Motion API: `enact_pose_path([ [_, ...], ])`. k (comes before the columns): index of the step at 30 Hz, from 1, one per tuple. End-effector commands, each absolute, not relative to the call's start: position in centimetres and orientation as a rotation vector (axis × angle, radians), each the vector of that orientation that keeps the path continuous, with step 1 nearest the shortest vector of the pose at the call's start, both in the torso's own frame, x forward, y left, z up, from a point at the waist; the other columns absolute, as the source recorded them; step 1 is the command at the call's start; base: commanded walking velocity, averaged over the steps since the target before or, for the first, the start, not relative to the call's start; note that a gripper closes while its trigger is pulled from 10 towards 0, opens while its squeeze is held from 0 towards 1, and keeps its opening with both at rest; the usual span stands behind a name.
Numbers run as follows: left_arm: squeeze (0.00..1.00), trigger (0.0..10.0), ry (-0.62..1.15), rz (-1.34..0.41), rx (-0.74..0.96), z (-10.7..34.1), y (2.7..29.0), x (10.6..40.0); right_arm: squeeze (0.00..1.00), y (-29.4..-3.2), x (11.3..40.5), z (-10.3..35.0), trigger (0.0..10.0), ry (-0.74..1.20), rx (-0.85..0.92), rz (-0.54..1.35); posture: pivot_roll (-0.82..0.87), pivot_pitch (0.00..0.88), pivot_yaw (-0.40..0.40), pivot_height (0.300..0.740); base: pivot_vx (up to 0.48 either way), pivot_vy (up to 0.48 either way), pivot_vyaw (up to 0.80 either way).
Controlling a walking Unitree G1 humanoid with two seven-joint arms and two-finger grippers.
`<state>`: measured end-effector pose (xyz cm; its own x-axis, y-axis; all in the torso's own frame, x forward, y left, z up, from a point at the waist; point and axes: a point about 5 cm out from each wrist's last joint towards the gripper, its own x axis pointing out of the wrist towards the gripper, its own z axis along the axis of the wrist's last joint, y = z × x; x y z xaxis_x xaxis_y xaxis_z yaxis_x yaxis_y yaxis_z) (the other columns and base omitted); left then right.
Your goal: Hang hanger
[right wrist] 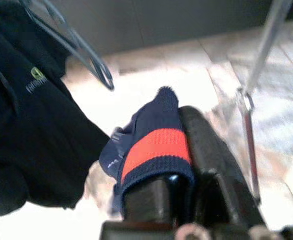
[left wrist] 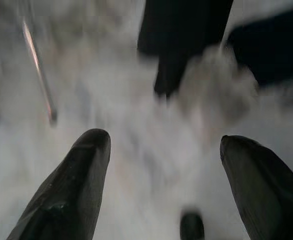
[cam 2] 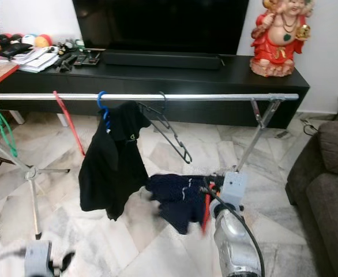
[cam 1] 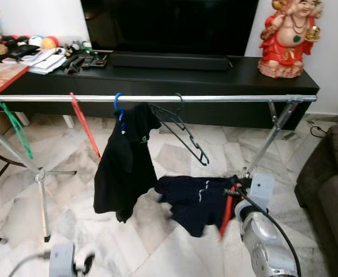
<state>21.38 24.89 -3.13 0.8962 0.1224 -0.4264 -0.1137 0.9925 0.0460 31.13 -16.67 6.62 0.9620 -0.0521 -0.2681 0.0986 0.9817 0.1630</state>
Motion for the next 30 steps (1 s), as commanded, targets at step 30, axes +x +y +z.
enact_pose_path([
  [30, 0.00, 10.0, 0.015, 0.043, -0.072, 5.7, 20.7, 25.4, 0.00, -16.5, 30.1, 7.5, 10.0, 0.122, 0.293, -0.103, 0.04, 0.000, 0.029, 0.740, 0.000, 0.000, 0.00],
])
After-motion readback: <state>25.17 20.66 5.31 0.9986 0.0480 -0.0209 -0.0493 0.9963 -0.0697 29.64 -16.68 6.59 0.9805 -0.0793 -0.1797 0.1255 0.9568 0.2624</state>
